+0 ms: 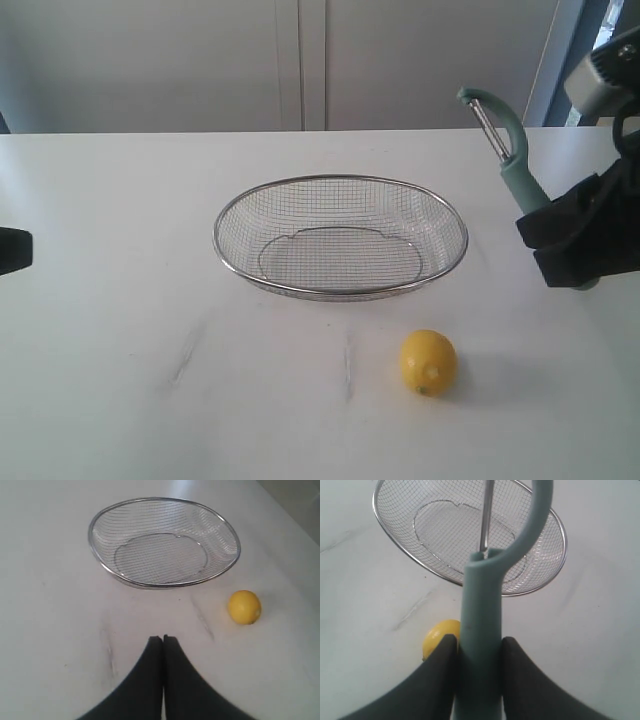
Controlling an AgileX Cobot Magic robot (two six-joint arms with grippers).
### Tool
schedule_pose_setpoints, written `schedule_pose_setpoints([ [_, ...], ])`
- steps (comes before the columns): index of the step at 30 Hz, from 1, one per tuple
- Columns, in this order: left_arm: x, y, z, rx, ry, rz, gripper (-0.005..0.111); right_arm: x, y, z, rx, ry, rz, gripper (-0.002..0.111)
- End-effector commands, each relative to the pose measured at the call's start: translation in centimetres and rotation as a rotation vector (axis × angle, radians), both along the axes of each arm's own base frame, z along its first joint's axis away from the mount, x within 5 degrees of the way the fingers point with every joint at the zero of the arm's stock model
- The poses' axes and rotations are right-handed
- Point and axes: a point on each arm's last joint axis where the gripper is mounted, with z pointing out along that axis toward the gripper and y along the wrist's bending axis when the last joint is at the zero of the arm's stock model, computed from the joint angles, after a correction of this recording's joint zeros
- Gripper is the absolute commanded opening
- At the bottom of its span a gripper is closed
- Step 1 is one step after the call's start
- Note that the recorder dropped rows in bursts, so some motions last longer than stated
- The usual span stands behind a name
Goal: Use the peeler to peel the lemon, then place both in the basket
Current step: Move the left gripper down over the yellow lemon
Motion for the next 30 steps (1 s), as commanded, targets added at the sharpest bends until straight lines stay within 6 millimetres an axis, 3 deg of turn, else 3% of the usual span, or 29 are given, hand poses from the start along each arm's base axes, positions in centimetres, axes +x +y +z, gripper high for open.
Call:
schedule_pose_setpoints([
  [1, 1.5, -1.3, 0.4, 0.01, 0.006, -0.096, 0.0, -0.1, -0.1, 0.2, 0.011, -0.007, -0.009, 0.0],
  [8, 5.5, -3.6, -0.3, 0.428, 0.188, -0.206, 0.0, -0.1, -0.1, 0.2, 0.011, -0.007, -0.009, 0.0],
  [11, 5.8, -6.8, -0.6, 0.572, 0.229, -0.273, 0.0, -0.1, -0.1, 0.2, 0.011, -0.007, -0.009, 0.0],
  [15, 4.1, -12.8, -2.2, 0.574, 0.174, -0.343, 0.0, -0.1, -0.1, 0.2, 0.011, -0.007, -0.009, 0.0],
  [18, 3.7, -15.7, -3.7, 0.552, 0.159, -0.351, 0.0, -0.1, -0.1, 0.2, 0.011, -0.007, -0.009, 0.0],
  [21, 4.0, -18.5, -5.2, 0.524, 0.168, -0.345, 0.0, -0.1, -0.1, 0.2, 0.011, -0.007, -0.009, 0.0],
  [26, 5.1, -25.1, -6.4, 0.484, 0.222, -0.339, 0.0, -0.1, -0.1, 0.2, 0.011, -0.007, -0.009, 0.0],
  [30, 5.8, -27.1, -7.1, 0.472, 0.238, -0.33, 0.0, -0.1, -0.1, 0.2, 0.011, -0.007, -0.009, 0.0],
])
